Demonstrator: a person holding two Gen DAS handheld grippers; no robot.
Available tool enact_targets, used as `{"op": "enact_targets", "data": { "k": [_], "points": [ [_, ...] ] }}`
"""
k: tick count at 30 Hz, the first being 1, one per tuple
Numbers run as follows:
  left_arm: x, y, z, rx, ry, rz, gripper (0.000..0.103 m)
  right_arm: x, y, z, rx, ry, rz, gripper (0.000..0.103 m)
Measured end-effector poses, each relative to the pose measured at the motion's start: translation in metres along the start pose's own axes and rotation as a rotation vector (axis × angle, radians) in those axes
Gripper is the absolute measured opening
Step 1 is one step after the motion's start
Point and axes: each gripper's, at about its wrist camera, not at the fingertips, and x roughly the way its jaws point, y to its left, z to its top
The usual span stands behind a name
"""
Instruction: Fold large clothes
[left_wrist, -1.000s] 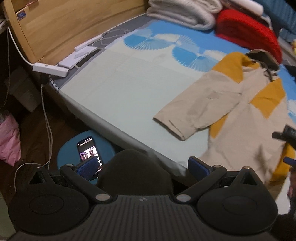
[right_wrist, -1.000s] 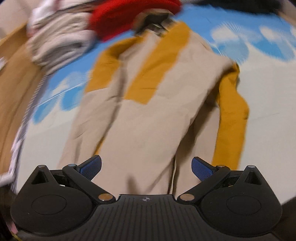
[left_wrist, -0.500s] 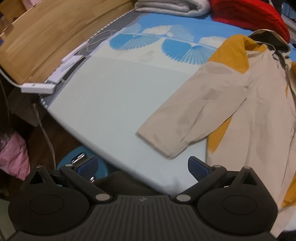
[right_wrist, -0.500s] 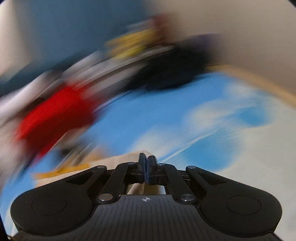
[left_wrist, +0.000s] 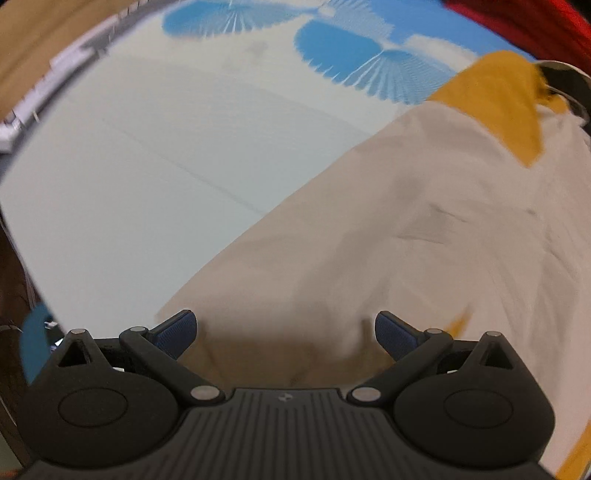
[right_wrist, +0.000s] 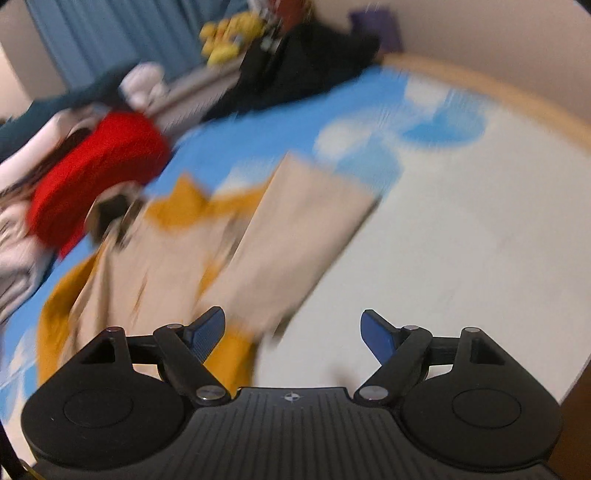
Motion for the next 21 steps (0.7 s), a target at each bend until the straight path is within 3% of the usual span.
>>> {"op": "enact_targets", "data": {
  "k": [3,4,5,6,7,8,10,13,16,17,18,19,20,21],
  "points": [
    [0.047,-0.001,0.013,-0.003,0.107,-0.060,0.102,0.002,0.037,-0.028,-0.003,0.066,0.030,0.081],
    [0.053,-0.004,0.016,0.001,0.095,-0.052,0.102,0.005,0.048,-0.026,-0.005,0.080,0.031,0.081],
    [0.051,-0.009,0.018,0.025,0.029,-0.039,0.092,0.005,0.061,-0.030,-0.016,0.093,0.036,0.081],
    [0.046,-0.016,0.021,0.069,-0.033,-0.050,0.058,0.004,0.070,-0.034,-0.038,0.101,0.043,0.081],
    [0.040,-0.023,0.025,0.113,-0.079,-0.071,0.038,0.004,0.081,-0.036,-0.066,0.097,0.041,0.081],
    [0.037,-0.028,0.029,0.142,-0.106,-0.096,0.002,0.004,0.090,-0.036,-0.098,0.083,0.029,0.081],
    [0.040,-0.035,0.046,0.178,-0.139,-0.036,0.001,0.012,0.096,-0.024,-0.132,0.062,0.008,0.081],
    [0.044,-0.022,0.098,0.208,-0.255,0.151,0.001,0.026,0.095,-0.005,-0.129,0.038,-0.024,0.081],
    [0.028,0.018,0.174,0.116,-0.402,0.332,0.005,0.045,0.090,0.017,-0.158,0.004,-0.048,0.081],
    [0.017,0.032,0.197,0.064,-0.433,0.346,0.021,0.057,0.090,0.025,-0.184,0.001,-0.062,0.082],
    [0.006,0.044,0.218,0.015,-0.449,0.335,0.051,0.069,0.089,0.031,-0.214,0.014,-0.071,0.082],
    [-0.005,0.052,0.234,-0.045,-0.445,0.327,0.071,0.084,0.089,0.036,-0.247,0.036,-0.088,0.082],
    [-0.014,0.057,0.243,-0.098,-0.436,0.326,0.102,0.096,0.088,0.039,-0.267,0.046,-0.110,0.082],
    [-0.022,0.054,0.247,-0.130,-0.453,0.319,0.103,0.109,0.089,0.040,-0.289,0.049,-0.121,0.083]
  ]
}}
